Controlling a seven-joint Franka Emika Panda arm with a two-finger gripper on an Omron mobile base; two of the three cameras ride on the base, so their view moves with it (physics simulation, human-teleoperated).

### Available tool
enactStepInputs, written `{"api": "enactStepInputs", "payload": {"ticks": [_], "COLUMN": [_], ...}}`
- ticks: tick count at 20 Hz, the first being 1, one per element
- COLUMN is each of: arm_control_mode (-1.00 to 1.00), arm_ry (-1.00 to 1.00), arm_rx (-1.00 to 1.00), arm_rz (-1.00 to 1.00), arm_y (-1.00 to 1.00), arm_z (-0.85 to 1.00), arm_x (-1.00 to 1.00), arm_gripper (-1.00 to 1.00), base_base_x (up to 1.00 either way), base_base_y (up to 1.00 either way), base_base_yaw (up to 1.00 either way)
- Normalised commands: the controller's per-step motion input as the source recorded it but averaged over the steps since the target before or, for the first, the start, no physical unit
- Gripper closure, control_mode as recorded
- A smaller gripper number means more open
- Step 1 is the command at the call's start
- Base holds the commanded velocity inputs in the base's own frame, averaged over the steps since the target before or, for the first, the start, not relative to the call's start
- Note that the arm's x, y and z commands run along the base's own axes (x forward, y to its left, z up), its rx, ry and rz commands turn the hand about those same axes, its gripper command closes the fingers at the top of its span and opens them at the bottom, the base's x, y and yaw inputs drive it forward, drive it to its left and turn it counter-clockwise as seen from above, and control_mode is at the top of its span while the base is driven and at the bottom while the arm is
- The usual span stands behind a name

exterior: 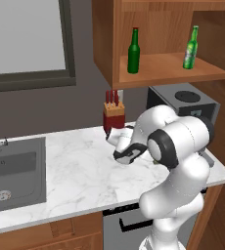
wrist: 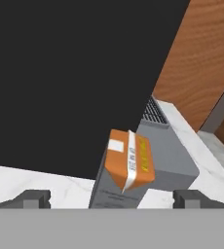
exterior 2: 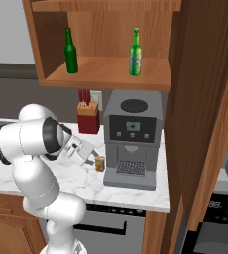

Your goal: Sort all alcoholic drinks to one cabinet, and non-alcoholic drinks to the other.

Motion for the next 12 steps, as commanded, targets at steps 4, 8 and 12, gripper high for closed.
{"api": "enactStepInputs", "payload": {"ticks": [4, 8, 12], "arm_control_mode": [-1.00, -1.00, -1.00], "arm_ry": [0.00, 0.00, 0.00], "arm_rx": [-0.02, -0.01, -0.01], "arm_rz": [0.00, 0.00, 0.00], "arm_y": [-0.17, -0.10, -0.09], "arm_z": [0.00, -0.02, -0.04], "arm_x": [0.00, 0.01, 0.05], "arm_gripper": [-1.00, -1.00, -1.00], "base_base_x": [0.00, 0.00, 0.00], "base_base_y": [0.00, 0.00, 0.00], "base_base_yaw": [0.00, 0.00, 0.00]}}
